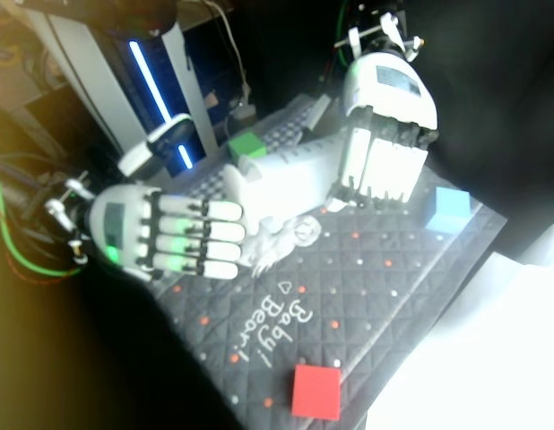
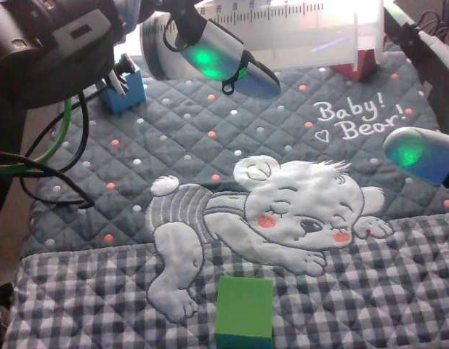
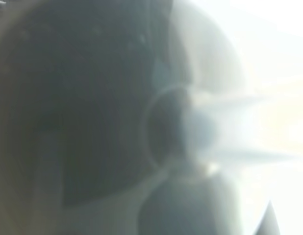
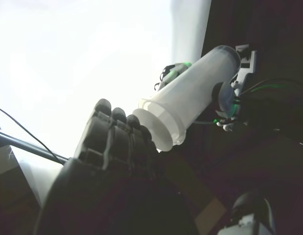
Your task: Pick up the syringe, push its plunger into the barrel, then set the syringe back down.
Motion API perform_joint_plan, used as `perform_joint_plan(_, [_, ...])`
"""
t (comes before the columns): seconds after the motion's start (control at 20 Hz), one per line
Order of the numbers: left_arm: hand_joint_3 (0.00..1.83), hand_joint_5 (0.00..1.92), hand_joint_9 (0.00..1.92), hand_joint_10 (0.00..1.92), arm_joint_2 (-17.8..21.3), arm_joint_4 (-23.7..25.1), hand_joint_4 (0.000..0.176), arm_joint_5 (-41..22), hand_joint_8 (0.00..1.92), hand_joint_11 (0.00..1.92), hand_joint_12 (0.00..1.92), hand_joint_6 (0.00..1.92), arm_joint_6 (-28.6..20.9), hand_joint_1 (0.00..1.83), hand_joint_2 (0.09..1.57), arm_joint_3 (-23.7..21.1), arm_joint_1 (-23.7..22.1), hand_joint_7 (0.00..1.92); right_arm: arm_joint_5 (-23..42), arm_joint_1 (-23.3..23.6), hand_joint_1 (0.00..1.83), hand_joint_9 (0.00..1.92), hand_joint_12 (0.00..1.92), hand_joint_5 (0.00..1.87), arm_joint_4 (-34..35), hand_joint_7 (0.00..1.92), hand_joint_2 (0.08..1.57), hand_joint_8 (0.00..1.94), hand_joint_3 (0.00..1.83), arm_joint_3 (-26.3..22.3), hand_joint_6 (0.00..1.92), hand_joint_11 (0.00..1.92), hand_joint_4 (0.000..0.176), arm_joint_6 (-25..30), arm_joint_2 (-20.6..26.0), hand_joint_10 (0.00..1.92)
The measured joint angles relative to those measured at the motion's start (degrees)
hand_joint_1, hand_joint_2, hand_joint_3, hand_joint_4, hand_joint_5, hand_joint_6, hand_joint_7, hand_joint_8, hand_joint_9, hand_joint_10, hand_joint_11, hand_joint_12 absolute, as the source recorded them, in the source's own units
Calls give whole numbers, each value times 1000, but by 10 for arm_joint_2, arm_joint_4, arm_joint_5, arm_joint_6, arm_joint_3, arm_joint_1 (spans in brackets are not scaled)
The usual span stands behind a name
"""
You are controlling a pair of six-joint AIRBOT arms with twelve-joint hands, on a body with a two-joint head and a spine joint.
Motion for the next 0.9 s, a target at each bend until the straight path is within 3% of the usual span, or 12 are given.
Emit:
perform_joint_plan(0.15, [458,1104,1542,1921,0,0,175,0,1921,1633,1921,1921,-2,1444,917,0,0,1410,-5,0,0,10,20,25,-8,7,804,3,16,0,9,47,0,0,12,4])
perform_joint_plan(0.6, [448,1090,1562,1921,10,2,176,9,1921,1590,1921,1921,-2,1500,925,0,7,1428,-11,0,0,0,9,17,-21,0,814,0,5,-1,1,21,0,-1,38,0])
perform_joint_plan(0.7, [284,1075,1544,1921,9,1,176,8,1921,1567,1921,1921,-2,1459,998,0,13,1414,-10,0,0,0,0,0,-18,0,836,0,14,-1,0,1,0,-2,41,0])
perform_joint_plan(0.75, [266,1057,1504,1921,9,2,176,9,1921,1540,1921,1921,-2,1427,1015,0,16,1381,-11,0,0,0,0,0,-18,0,841,0,15,-1,0,0,0,-2,44,0])
perform_joint_plan(0.8, [257,1028,1437,1921,9,4,176,14,1921,1393,1921,1921,-2,1392,1033,0,17,1345,-14,0,0,0,1,0,-21,0,836,0,11,-1,0,3,0,-3,48,0])
perform_joint_plan(0.9, [244,1004,1416,1921,9,9,176,23,1921,1389,1921,1921,-2,1375,1033,0,17,1319,-13,0,0,0,4,0,-23,0,828,0,6,-3,0,10,0,-5,60,0])
